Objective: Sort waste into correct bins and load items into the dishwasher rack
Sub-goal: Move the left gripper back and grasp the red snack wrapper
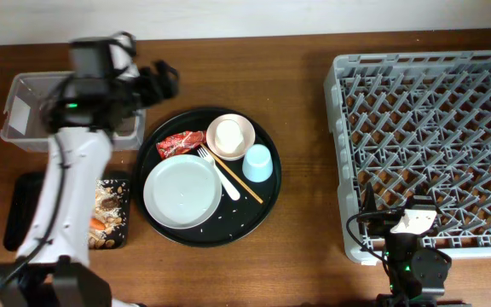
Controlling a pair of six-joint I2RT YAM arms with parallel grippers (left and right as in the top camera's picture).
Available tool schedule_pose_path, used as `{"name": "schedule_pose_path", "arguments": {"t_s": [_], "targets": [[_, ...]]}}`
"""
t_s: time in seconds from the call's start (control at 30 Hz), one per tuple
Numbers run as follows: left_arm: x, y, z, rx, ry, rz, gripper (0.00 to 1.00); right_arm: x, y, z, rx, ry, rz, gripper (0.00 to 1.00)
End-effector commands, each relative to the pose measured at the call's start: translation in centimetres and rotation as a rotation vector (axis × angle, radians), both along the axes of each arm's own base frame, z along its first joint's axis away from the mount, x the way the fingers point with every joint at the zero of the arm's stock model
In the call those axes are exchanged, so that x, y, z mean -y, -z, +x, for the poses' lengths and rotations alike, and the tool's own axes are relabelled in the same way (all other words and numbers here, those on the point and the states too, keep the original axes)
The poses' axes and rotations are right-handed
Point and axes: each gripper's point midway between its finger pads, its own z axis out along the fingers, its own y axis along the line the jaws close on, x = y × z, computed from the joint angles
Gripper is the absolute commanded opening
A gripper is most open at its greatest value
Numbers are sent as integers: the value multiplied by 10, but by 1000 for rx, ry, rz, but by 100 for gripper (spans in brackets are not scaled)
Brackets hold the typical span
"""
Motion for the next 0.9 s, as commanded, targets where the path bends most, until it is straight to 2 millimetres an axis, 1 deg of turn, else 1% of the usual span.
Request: {"name": "schedule_pose_path", "arguments": {"t_s": [0.0,0.07,0.13,0.2,0.27,0.33,0.4,0.43,0.5,0.53,0.6,0.67,0.7,0.73,0.87], "targets": [[22,29,-1,-40,33,180,81,3,4,0,-8,16,4,99],[22,41,0,-60,11,249,81,3,4,0,-8,16,4,99],[20,51,2,-66,29,328,81,3,4,0,-8,16,4,99],[12,62,5,-79,41,400,81,3,4,0,-8,16,4,99],[10,70,9,-62,156,499,80,3,4,0,-8,16,4,99],[16,79,9,-43,319,583,81,3,4,0,-8,16,4,99],[24,99,1,-54,544,665,81,3,4,0,-8,16,4,99],[24,106,-1,-71,569,675,81,3,4,0,-8,16,4,99],[22,117,-1,-99,575,685,81,3,4,0,-8,16,4,99],[17,128,-1,-127,570,700,81,3,4,0,-8,16,4,99],[11,142,0,-168,564,724,81,3,4,0,-8,16,4,99],[9,152,-1,-195,570,734,80,3,4,0,-8,15,4,99],[8,159,-2,-210,585,742,71,3,4,0,-8,16,4,99],[6,164,-2,-225,582,750,69,3,4,0,-8,16,4,99],[-1,169,-3,-246,572,759,68,3,4,0,-8,15,4,99]]}}
